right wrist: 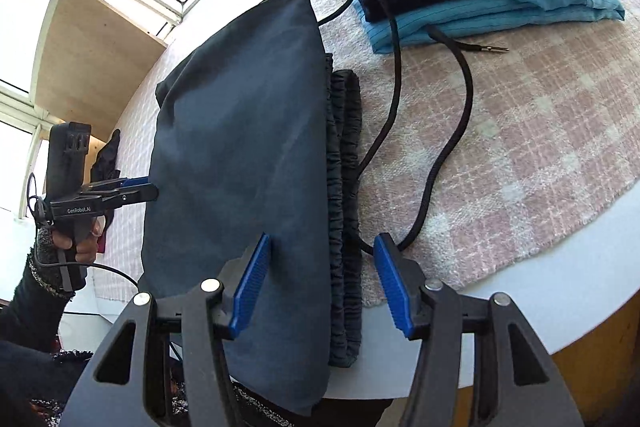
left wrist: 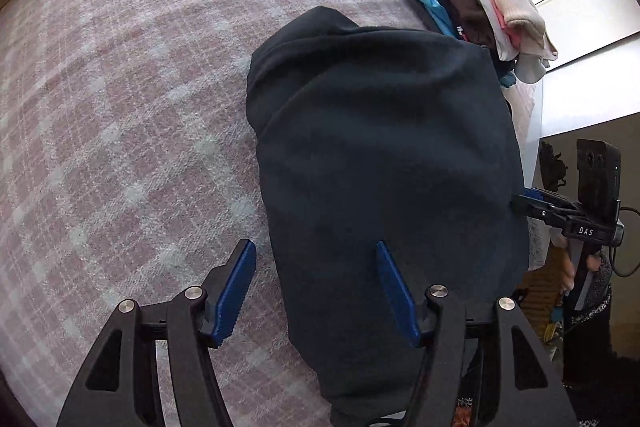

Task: Fold clothes
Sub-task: 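Open both tools and reposition them at the folded edge of the grey trousers, then grasp the folded grey trousers with both tools at the folded edge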

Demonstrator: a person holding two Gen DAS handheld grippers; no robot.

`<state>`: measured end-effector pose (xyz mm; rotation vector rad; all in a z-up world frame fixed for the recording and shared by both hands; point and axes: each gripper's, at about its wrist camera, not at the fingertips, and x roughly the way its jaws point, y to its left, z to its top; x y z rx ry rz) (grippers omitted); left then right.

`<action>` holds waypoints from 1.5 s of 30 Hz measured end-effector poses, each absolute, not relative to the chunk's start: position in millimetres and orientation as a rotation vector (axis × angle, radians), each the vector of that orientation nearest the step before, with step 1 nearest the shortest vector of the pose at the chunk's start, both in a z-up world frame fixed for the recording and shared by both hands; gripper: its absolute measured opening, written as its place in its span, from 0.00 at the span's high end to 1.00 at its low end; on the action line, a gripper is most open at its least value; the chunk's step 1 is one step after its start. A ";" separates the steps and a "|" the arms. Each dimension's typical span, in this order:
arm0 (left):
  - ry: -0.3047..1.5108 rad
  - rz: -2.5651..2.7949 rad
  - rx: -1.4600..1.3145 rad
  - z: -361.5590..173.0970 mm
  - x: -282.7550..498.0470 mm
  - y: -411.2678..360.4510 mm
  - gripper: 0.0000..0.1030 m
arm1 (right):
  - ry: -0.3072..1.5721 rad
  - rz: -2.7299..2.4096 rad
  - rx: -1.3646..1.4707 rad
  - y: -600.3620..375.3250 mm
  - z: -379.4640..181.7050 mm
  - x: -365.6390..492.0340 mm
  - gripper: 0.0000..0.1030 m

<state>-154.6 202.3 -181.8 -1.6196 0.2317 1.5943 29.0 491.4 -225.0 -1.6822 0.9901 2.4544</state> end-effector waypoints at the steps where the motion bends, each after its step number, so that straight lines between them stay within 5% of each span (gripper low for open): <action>1: 0.227 1.588 -1.636 -185.6 -154.3 204.0 0.39 | 0.990 2.463 -1.677 490.2 -227.1 29.5 0.48; 20: 0.196 1.513 -1.627 -192.6 -139.4 229.7 0.38 | 0.928 2.535 -1.887 502.9 -231.2 2.4 0.43; 26: 0.264 1.517 -1.584 -196.0 -126.0 252.8 0.39 | 0.701 2.640 -1.916 473.5 -226.6 -7.3 0.40; 27: 0.279 1.522 -1.571 -196.1 -124.4 254.6 0.44 | 0.658 2.651 -1.917 469.6 -225.3 -8.2 0.41; 29: 0.296 1.526 -1.552 -196.2 -123.2 255.6 0.55 | 0.673 2.651 -1.921 472.1 -225.9 -6.4 0.60; 31: 0.272 1.520 -1.553 -196.0 -125.4 253.2 0.69 | 0.728 2.649 -1.920 477.7 -222.5 -2.0 0.66; 34: 0.225 1.504 -1.556 -195.7 -127.5 250.4 0.72 | 0.726 2.662 -1.897 478.4 -214.1 3.4 0.66; 37: 0.203 1.480 -1.553 -198.2 -129.1 239.5 0.52 | 0.753 2.650 -1.885 477.9 -222.6 1.8 0.43; 39: 0.182 1.462 -1.552 -203.8 -123.6 244.2 0.52 | 0.756 2.643 -1.881 475.9 -223.0 1.6 0.53; 41: 0.207 1.440 -1.516 -202.0 -116.9 248.6 0.72 | 0.759 2.646 -1.875 473.7 -215.7 4.2 0.75; 42: 0.220 1.428 -1.497 -201.1 -113.6 250.9 0.88 | 0.768 2.655 -1.862 473.2 -210.4 6.4 0.76; 45: 0.226 1.405 -1.460 -189.6 -108.9 256.9 0.90 | 0.755 2.663 -1.832 468.2 -193.9 13.3 0.79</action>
